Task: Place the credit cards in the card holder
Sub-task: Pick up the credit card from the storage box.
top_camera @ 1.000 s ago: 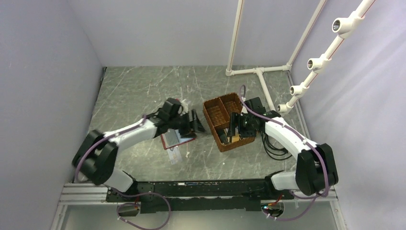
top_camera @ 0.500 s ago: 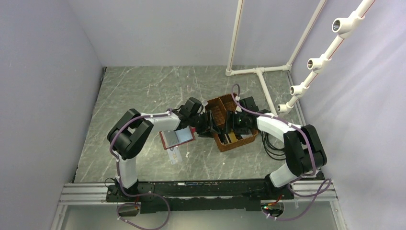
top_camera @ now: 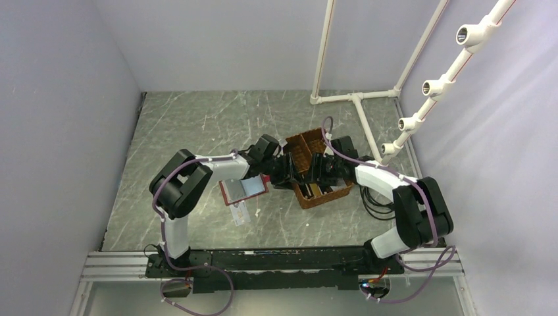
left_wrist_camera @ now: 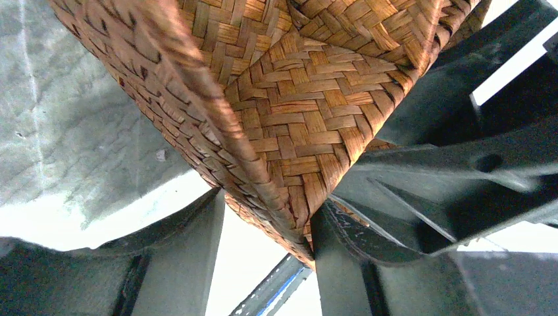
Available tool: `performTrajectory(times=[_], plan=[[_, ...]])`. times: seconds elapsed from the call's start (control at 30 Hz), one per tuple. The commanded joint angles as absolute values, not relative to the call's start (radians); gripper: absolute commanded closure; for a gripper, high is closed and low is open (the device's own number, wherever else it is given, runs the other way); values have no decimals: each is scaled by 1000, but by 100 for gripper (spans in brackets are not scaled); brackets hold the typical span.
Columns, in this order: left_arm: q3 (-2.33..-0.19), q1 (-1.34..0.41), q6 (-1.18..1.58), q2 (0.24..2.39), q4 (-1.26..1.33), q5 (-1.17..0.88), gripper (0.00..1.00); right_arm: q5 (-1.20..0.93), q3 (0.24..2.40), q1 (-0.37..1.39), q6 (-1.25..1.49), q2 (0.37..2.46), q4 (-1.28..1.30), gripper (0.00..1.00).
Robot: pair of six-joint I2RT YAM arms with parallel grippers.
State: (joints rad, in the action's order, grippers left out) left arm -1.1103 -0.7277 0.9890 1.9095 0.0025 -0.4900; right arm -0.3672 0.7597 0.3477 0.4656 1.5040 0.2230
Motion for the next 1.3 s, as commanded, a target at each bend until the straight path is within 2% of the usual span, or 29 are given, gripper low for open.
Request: performTrajectory(times=[0.0, 0.07, 0.2, 0.3, 0.47, 0.6, 0.8, 1.0, 1.2, 1.27], plan=[[-1131, -753, 963, 1903, -12, -467, 45, -325, 764, 356, 464, 1393, 247, 88], [-1134, -752, 946, 1887, -51, -463, 43, -299, 763, 356, 456, 1349, 263, 88], [-1123, -742, 898, 1814, -74, -458, 31, -275, 767, 352, 440, 1292, 270, 89], [-1120, -722, 864, 1743, -96, -479, 26, -267, 769, 351, 395, 1268, 258, 93], [-1161, -664, 889, 1699, -116, -559, 25, -209, 743, 351, 330, 1231, 215, 96], [-1237, -649, 943, 1761, -68, -621, 27, -238, 727, 353, 319, 1210, 180, 98], [-1337, -665, 1003, 1895, -11, -673, 34, -284, 710, 355, 315, 1154, 146, 98], [-1416, -681, 985, 1972, -36, -682, 48, -303, 713, 357, 313, 1139, 145, 98], [-1427, -693, 986, 1998, 42, -748, 71, -299, 721, 361, 310, 1141, 154, 98], [-1418, -693, 983, 1995, 64, -770, 83, -297, 724, 361, 313, 1136, 165, 97]])
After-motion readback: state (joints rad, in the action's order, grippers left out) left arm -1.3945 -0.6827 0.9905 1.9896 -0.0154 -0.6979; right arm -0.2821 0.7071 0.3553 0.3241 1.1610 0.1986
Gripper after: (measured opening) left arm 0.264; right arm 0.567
